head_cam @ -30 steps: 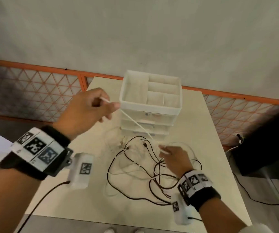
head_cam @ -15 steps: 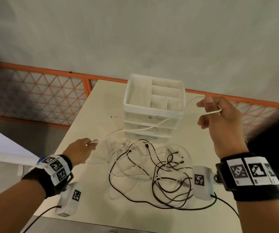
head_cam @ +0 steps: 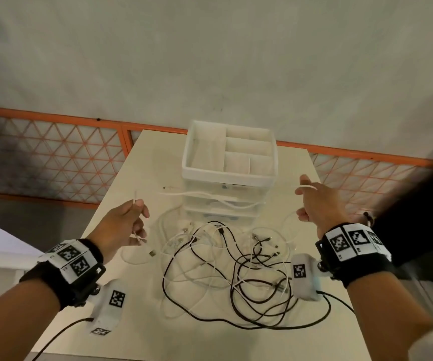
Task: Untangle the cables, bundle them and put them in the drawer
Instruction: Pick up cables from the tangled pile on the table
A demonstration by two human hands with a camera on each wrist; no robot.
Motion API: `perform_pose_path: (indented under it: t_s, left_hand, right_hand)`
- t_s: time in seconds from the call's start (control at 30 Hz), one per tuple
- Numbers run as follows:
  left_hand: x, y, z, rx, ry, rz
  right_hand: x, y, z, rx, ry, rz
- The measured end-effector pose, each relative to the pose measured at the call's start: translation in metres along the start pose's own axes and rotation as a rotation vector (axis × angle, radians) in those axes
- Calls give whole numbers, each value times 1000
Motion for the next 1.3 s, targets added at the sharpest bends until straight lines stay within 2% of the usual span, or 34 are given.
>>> perform_pose_path:
  t_s: [0.07,0.2,0.27,0.33,0.37,0.47,0.5,0.57,0.63,0.67,0.73,0.8,0.83,0.93,1.0,1.07,1.1,1.17,1.2,1.27,1.3]
  left_hand:
    - [2,-10,-10,-5,23,-28]
    - [5,-15,-27,111,117,-44]
    - [5,-12,-34,153,153,-31]
    - [4,-11,-39,142,171,-19]
    - [4,-11,-40,130,176,-24]
    - [1,-16,-40,180,186,-82]
    - [0,-18,-40,206,188,-103]
    - [-2,-21,-39,242,192,-120]
    - [-5,-25,-43,245,207,-128]
    - [-7,-29,-49,248,226,-135]
    - [-12,-36,-68,275,294,-154]
    - [-22,-47,-92,296,380,-193]
    - [-26,-53,-103,296,426,-225]
    - [-39,-67,-118,300,563,-306]
    - [-44,-57,-112,362,637,-265]
    - [-49,-37,-106,500,697,-220]
    - [-51,-26,-105,560,692,-202]
    - [-51,-7,-104,613,573,-163]
    - [-50,1,-101,608,476,-134]
    - [-50,19,-92,508,313,-41]
    - [-50,27,-87,413,259,16]
  right_hand:
    - [13,4,2,37,-40,21]
    - [34,20,20,424,-94,46]
    - [37,26,26,678,-67,84]
    - [36,23,24,836,41,118]
    - [36,17,20,793,99,129]
    - [45,-29,0,321,241,17]
    - [47,-48,-6,151,262,-44]
    - [43,-71,-8,-222,189,-112]
    - [21,-68,-11,-466,100,-30]
    - [5,-61,-21,-445,144,54]
    - [-45,-41,-51,-305,408,212]
    - [-92,-33,-86,-385,639,341]
    - [-104,-34,-101,-454,666,398]
    - [-91,-46,-113,-650,566,352]
    - [-63,-46,-95,-710,388,321]
    - [-47,-32,-66,-567,147,406]
    - [-42,-29,-56,-451,88,447]
    - [-44,-34,-57,-389,171,434]
    - [-44,-44,-61,-459,191,398]
    - [-36,-77,-59,-659,100,262]
    - [-29,-100,-54,-739,47,132]
Point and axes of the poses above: each hand's wrist, its own x-axis towards the middle knuckle, its own z-axis out of the back of the hand, y = z × x, the point moved 6 cm from there along x, towards the middle knuckle, and after that the axes turned 13 degrees about -z, right-handed, at the moved point
